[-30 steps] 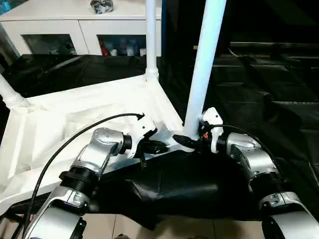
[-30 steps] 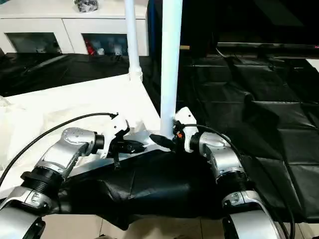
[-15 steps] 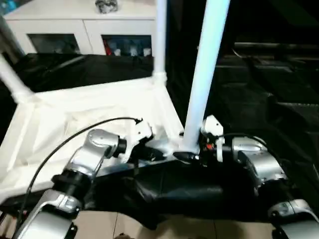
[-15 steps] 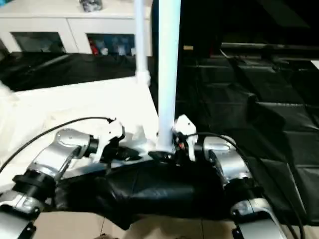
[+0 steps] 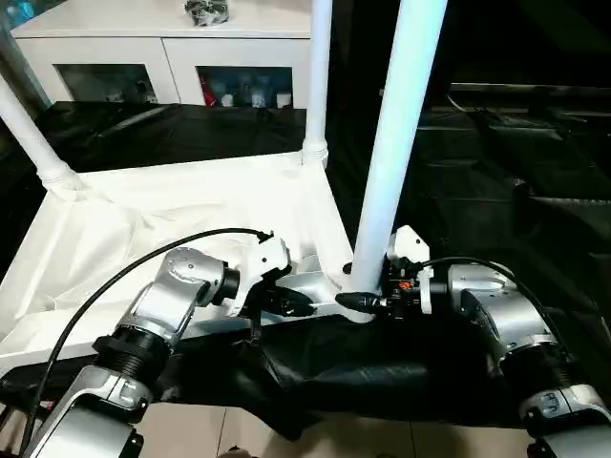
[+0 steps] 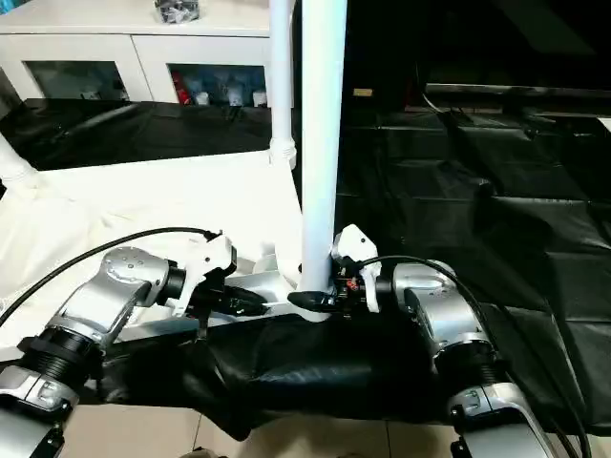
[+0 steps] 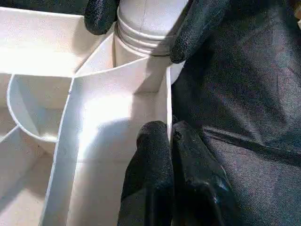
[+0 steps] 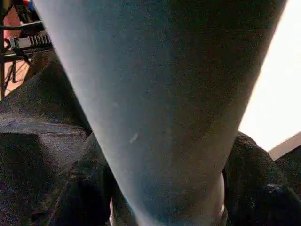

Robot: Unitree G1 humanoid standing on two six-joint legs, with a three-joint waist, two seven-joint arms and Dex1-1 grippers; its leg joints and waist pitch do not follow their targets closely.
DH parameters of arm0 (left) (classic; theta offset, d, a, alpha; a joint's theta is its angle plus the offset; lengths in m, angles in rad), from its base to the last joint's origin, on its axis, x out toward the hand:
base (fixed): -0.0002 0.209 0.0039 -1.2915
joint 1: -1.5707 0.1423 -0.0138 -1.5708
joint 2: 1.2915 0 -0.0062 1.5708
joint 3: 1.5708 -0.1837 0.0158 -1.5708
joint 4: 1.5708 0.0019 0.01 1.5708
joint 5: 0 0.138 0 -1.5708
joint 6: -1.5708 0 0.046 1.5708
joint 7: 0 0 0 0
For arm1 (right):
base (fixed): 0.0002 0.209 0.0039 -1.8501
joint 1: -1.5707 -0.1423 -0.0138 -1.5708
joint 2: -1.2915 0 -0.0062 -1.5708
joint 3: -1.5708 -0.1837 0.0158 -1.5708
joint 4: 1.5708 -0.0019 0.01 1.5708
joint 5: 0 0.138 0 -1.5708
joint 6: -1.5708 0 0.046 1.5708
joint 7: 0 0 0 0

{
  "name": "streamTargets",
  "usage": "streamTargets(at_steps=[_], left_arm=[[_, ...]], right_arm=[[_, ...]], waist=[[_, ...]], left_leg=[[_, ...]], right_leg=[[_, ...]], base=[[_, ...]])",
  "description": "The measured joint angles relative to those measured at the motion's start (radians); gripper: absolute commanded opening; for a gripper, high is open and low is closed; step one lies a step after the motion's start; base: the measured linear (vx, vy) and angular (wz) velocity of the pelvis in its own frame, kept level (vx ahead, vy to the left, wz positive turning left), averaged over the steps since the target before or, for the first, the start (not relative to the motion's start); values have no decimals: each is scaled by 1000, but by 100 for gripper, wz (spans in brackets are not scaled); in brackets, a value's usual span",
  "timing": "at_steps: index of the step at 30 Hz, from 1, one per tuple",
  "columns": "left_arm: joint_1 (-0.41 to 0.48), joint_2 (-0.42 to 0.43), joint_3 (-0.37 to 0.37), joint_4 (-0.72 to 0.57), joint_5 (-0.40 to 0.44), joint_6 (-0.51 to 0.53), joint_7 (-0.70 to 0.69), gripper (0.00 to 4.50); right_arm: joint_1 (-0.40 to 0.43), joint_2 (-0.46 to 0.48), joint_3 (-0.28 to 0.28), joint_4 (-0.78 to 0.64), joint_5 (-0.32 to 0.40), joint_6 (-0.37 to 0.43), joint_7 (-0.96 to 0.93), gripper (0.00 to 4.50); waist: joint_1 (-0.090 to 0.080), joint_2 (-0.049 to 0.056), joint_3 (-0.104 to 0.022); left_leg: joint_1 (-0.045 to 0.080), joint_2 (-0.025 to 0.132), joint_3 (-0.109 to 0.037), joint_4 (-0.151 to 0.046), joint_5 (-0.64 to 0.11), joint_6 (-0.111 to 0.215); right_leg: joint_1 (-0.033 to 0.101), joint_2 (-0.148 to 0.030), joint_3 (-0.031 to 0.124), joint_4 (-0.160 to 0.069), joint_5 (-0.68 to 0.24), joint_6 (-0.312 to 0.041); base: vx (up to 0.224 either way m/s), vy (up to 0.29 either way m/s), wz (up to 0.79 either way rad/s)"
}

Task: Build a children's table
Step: Rotate leg to tighten

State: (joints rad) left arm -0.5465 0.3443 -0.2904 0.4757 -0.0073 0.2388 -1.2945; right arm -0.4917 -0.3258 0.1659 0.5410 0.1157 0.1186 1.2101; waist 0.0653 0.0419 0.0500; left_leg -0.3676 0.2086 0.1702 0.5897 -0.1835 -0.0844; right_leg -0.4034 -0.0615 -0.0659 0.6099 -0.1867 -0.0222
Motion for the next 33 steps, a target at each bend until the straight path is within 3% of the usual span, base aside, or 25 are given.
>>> streamTargets(at_steps=[5, 9, 13, 17, 18, 19, 24, 27, 33], left_arm=[[3, -15, 14, 7, 3, 2, 44, 0], [-26, -81, 56, 65, 25, 28, 210, 0], [-91, -196, 92, 154, 50, 73, 430, 0], [-102, -238, 97, 169, 51, 80, 504, 0], [-102, -238, 97, 169, 52, 80, 504, 0], [-102, -237, 96, 168, 54, 78, 498, 0], [-100, -216, 84, 168, 65, 40, 468, 0], [-94, -199, 72, 163, 65, 16, 443, 0], [-69, -130, 54, 126, 63, -26, 330, 0]], right_arm=[[13, 18, -18, -8, -6, 8, -63, 263], [-34, 99, -75, 87, -39, 2, -309, 262], [-134, 203, -156, 237, -58, 8, -653, 262], [-177, 234, -169, 294, -70, 1, -790, 262], [-180, 238, -169, 304, -71, -14, -796, 262], [-181, 241, -174, 310, -70, -24, -795, 317], [-188, 244, -186, 328, -67, -41, -750, 368], [-192, 244, -185, 344, -68, -60, -714, 376], [-162, 180, -110, 308, -72, -95, -502, 440]], waist=[[-1, 0, 0], [-14, -1, 0], [-34, -1, 0], [-38, 0, -1], [-37, 1, -2], [-37, 1, -2], [-40, 1, -2], [-38, 1, -2], [-32, 1, -1]], left_leg=[[1, 0, 0, 0, 0, 0], [4, -1, -1, 2, 0, 0], [5, -1, -1, 3, 0, 0], [2, -1, -1, 2, 0, 0], [2, -1, -1, 1, 0, 0], [2, -1, -1, 0, 0, 0], [1, 0, -1, -1, 0, 0], [1, 0, -1, -1, 0, 0], [1, 0, 0, 0, 0, 0]], right_leg=[[1, 0, 0, 0, 0, 0], [3, 0, 2, 0, 1, 2], [4, -1, 2, -1, 0, 4], [4, -1, 2, 0, 2, 3], [3, -1, 1, 0, 2, 1], [3, -1, 1, 0, 2, 2], [1, 0, 1, 0, 2, 2], [1, 0, 1, 0, 2, 2], [0, 0, 1, 0, 2, 1]], base=[[0, 0, 0], [0, 0, 0], [0, 0, 0], [0, 0, 0], [0, 0, 0], [0, 0, 0], [0, 0, 0], [0, 0, 0], [0, 0, 0]])
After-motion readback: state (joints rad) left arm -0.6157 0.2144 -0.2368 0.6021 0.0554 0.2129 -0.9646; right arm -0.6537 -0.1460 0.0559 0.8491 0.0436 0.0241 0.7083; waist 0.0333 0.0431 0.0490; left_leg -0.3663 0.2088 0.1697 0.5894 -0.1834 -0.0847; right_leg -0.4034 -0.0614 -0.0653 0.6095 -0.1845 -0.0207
